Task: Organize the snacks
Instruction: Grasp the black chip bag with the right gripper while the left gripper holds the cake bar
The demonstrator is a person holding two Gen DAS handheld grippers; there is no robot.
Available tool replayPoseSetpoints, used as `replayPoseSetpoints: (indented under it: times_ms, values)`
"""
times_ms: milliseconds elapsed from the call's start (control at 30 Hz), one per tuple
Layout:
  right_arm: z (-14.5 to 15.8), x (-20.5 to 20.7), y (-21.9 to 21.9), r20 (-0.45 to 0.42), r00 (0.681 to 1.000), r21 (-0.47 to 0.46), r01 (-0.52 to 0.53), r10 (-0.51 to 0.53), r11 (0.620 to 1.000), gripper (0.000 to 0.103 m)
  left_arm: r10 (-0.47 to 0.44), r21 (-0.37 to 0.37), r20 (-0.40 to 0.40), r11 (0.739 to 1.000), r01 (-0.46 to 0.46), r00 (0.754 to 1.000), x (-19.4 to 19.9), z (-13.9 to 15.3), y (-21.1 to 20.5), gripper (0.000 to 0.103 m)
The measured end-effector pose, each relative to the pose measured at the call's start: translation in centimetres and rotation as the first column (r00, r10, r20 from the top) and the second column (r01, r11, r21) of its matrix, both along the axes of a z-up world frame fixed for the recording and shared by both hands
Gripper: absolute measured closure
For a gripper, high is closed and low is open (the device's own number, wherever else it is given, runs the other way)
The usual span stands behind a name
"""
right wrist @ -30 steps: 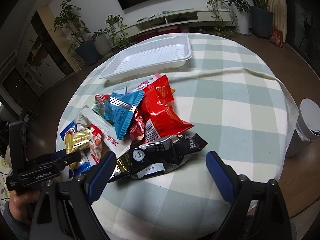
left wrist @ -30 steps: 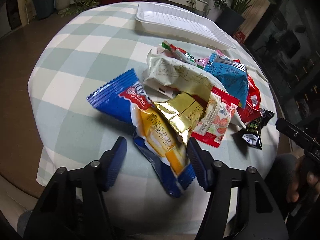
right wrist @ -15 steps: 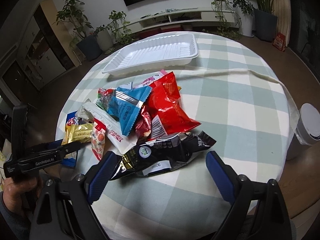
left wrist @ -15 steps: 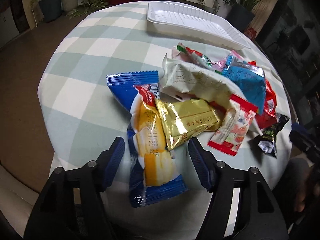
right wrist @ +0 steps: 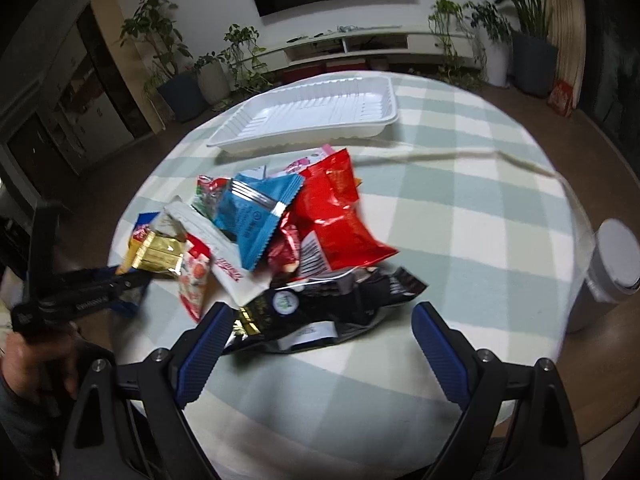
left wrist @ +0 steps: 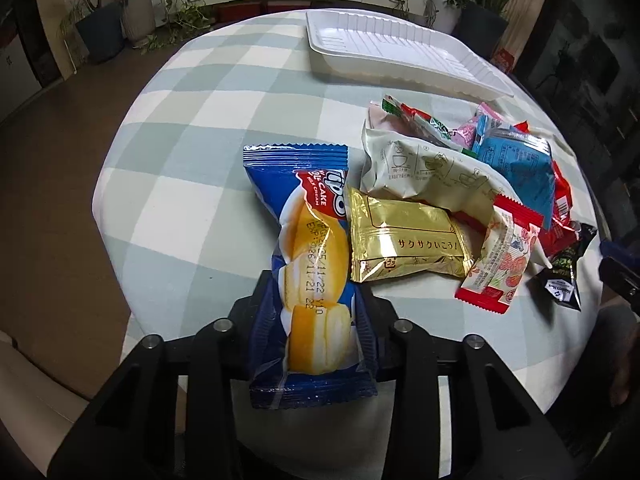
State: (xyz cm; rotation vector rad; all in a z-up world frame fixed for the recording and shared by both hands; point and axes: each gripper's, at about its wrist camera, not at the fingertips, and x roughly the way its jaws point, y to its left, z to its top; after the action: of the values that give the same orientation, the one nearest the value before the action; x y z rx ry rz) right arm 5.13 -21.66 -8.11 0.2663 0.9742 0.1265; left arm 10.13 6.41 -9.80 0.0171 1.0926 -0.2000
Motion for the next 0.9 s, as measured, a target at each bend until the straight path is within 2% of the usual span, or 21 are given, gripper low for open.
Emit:
replayPoseSetpoints:
  times_ms: [100, 167, 267, 400, 500, 567, 667, 900]
  values:
    - [-1.0, 0.5, 0.4, -0.051, 0.998, 0.041, 0.027, -0.025, 0.999, 0.011, 0.000, -0.034, 0.000, 0.999, 0.000, 1.000, -0.2, 0.0, 0.7, 0.075]
    - [-1.8, 1.0, 0.2, -0.092, 0.994, 0.084, 0.059, -0.051, 0.995, 0.016, -0.007, -0.031, 0.002, 0.999, 0.007, 1.000, -0.3, 0.0, 0.7, 0.075]
    - [-3.0, 1.7, -0.4, -0.145, 0.985, 0.150, 0.113, -0.092, 0.982, 0.016, -0.013, -0.025, 0.010, 1.000, 0.014, 1.000, -0.3, -0.1, 0.6, 0.075]
    - [-3.0, 2.5, 0.1, -0.142, 0.984, 0.111, 0.121, -0.105, 0.986, 0.015, -0.018, -0.010, 0.017, 1.000, 0.018, 1.000, -0.5, -0.1, 0.4, 0.075]
    - [-3.2, 3.2, 0.5, -0.148, 0.985, 0.097, 0.103, -0.088, 0.990, 0.008, -0.023, 0.002, 0.020, 1.000, 0.023, 1.000, -0.6, -0.2, 0.2, 0.074]
    - [-3.3, 3.7, 1.3, -0.165, 0.984, 0.039, 0.069, -0.062, 0.997, 0.005, -0.023, -0.002, 0.022, 1.000, 0.023, 0.999, -0.6, -0.2, 0.3, 0.074]
    - [-3.3, 4.0, 2.5, -0.163, 0.986, -0.082, 0.017, -0.030, 0.996, 0.010, -0.028, -0.016, 0.023, 0.999, 0.028, 0.999, -0.7, -0.2, 0.4, 0.074]
    - [-3.1, 3.8, 0.4, -0.149, 0.989, -0.029, -0.007, 0.002, 1.000, 0.021, -0.040, -0.037, 0.022, 0.998, 0.040, 0.999, -0.8, -0.1, 0.6, 0.074]
